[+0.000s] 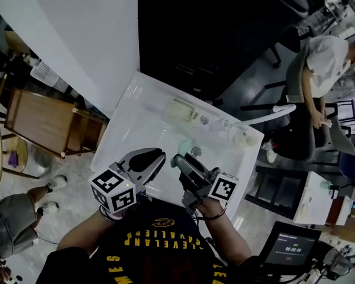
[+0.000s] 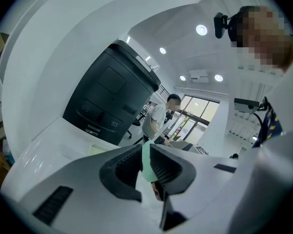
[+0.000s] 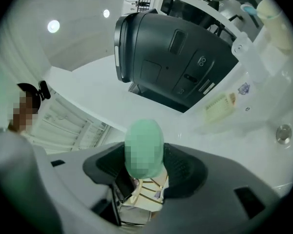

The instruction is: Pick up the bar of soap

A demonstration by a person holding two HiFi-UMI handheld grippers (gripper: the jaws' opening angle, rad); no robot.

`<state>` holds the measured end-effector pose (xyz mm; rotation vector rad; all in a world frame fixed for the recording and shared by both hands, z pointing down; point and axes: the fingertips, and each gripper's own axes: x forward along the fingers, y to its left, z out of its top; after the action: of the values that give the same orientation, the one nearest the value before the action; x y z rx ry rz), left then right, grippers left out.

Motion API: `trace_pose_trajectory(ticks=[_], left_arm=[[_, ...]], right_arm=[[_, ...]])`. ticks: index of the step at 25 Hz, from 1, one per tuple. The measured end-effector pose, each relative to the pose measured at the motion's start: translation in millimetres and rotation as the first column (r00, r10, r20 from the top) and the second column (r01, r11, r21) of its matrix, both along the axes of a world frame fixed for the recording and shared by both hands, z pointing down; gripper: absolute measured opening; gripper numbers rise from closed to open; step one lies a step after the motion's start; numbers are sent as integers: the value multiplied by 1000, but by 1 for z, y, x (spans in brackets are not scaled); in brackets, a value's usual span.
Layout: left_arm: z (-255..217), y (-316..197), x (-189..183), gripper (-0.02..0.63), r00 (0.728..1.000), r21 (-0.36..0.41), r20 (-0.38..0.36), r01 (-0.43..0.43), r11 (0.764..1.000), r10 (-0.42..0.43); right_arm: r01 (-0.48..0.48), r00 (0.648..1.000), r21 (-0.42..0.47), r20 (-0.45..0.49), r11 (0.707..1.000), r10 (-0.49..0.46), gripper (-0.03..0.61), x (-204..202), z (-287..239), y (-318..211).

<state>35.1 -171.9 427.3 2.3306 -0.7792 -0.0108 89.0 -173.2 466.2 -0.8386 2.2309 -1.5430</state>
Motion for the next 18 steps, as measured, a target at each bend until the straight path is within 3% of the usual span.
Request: trace_pose_trajectory(ticks=[10,18], left_arm=[[-3,-7,-7,57,1000,-16,-20,4,1000,-5],[-7,-6,-7,57,999,-15,-34,5,1000,-5]], right_arm=[[-64,993,54,100,997,58,262,-1,-28,0],[-53,995,120,84,991,43,262,-2,-43,4]])
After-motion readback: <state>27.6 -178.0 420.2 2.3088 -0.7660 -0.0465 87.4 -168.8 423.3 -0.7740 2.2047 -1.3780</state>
